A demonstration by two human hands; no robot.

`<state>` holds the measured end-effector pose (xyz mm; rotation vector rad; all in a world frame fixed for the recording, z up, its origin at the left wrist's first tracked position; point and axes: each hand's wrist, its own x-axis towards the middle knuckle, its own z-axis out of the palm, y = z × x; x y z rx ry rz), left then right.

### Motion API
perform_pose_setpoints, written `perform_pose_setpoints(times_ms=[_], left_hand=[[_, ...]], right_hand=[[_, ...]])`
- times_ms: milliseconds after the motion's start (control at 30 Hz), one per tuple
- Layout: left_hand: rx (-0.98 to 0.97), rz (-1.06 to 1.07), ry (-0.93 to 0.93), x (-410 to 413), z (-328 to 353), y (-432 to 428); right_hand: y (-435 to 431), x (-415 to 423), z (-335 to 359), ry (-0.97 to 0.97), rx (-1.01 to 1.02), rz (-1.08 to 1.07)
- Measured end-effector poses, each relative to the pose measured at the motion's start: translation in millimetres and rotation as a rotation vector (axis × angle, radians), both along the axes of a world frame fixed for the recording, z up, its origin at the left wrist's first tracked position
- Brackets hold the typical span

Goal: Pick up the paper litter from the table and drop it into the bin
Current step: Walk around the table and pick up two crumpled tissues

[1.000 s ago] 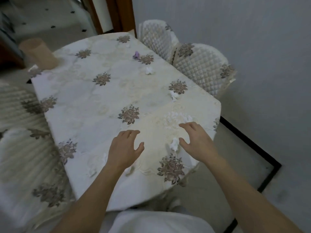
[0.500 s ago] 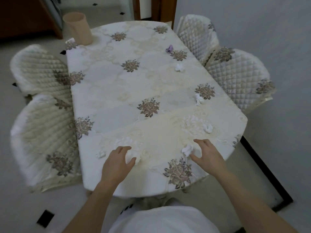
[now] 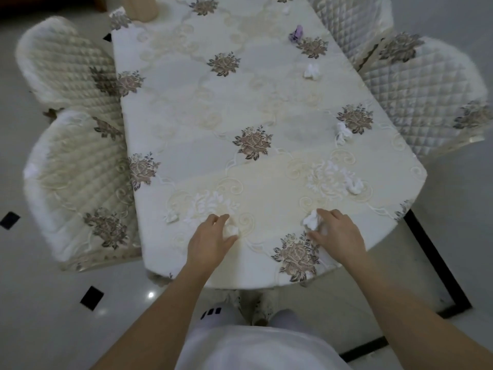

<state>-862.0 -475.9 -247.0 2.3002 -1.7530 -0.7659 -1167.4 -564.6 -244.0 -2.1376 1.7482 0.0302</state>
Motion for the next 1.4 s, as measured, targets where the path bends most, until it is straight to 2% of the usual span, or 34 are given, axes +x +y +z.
perform_pose_setpoints(times_ms=[300, 500, 667, 900, 1167, 1400], left_hand=[[-0.009, 0.037, 0.047, 0.9, -6.6, 4.3], [-0.072, 0.172, 0.082, 1.9, 0.2, 5.6], [-0.168, 0.198, 0.124, 0.3, 18.5, -2.5], [-0.415, 0.202, 0.220, -12.8, 65.7, -38.1], [-0.630, 0.164, 0.257, -25.0, 130.8, -85.2], [-0.693, 0.187, 0.259, -20.0, 156.1, -82.6]], right_hand=[[-5.7, 7.5, -5.6, -0.045, -0.015, -0.062], [-6.0, 15.1, -6.7, -0.050, -0.050, -0.098], [-5.5, 24.0, 5.1, -0.214, -0.031, -0.231], [-19.7, 41.9, 56.0, -0.427, -0.185, -0.255], [-37.4, 54.4, 124.4, -0.551, -0.419, -0.278], [-38.6, 66.0, 146.4, -0.602, -0.487, -0.254]])
